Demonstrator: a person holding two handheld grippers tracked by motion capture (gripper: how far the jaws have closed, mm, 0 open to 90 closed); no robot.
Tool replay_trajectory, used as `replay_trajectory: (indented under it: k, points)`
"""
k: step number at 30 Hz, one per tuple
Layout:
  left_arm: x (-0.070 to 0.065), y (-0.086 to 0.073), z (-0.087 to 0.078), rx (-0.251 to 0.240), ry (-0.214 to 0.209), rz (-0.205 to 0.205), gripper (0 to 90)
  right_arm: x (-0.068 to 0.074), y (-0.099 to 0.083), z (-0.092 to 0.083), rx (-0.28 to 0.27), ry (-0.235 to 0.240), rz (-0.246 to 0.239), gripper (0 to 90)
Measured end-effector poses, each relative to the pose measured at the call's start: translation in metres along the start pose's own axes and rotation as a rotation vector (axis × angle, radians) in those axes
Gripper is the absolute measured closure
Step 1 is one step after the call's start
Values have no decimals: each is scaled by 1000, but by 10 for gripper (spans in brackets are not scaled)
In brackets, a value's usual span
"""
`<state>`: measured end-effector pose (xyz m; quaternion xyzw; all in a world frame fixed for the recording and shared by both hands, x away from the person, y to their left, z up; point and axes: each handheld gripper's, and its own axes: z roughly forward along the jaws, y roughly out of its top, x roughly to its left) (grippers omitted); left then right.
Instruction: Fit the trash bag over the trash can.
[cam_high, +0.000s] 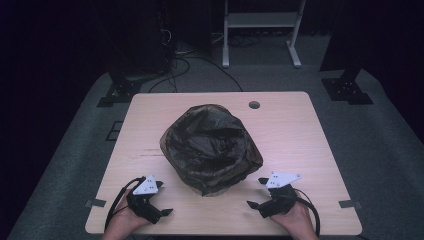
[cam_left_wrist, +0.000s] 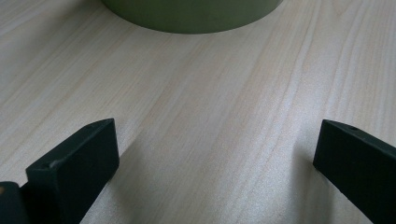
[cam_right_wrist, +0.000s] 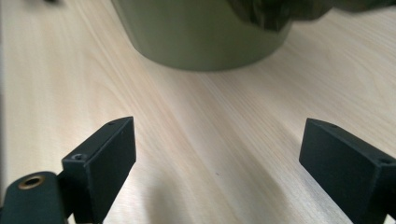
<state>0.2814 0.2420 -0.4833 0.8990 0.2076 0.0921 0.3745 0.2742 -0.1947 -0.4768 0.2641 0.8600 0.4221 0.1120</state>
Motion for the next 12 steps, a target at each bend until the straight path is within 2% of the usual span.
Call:
replay_trajectory:
  k: [5, 12]
  points:
    - [0, 0, 0, 0, 0, 0, 0, 1, -4, 8, 41, -18, -17, 93]
    - [-1, 0, 0, 0, 6, -3, 0, 1, -4, 7, 36, -24, -13, 93]
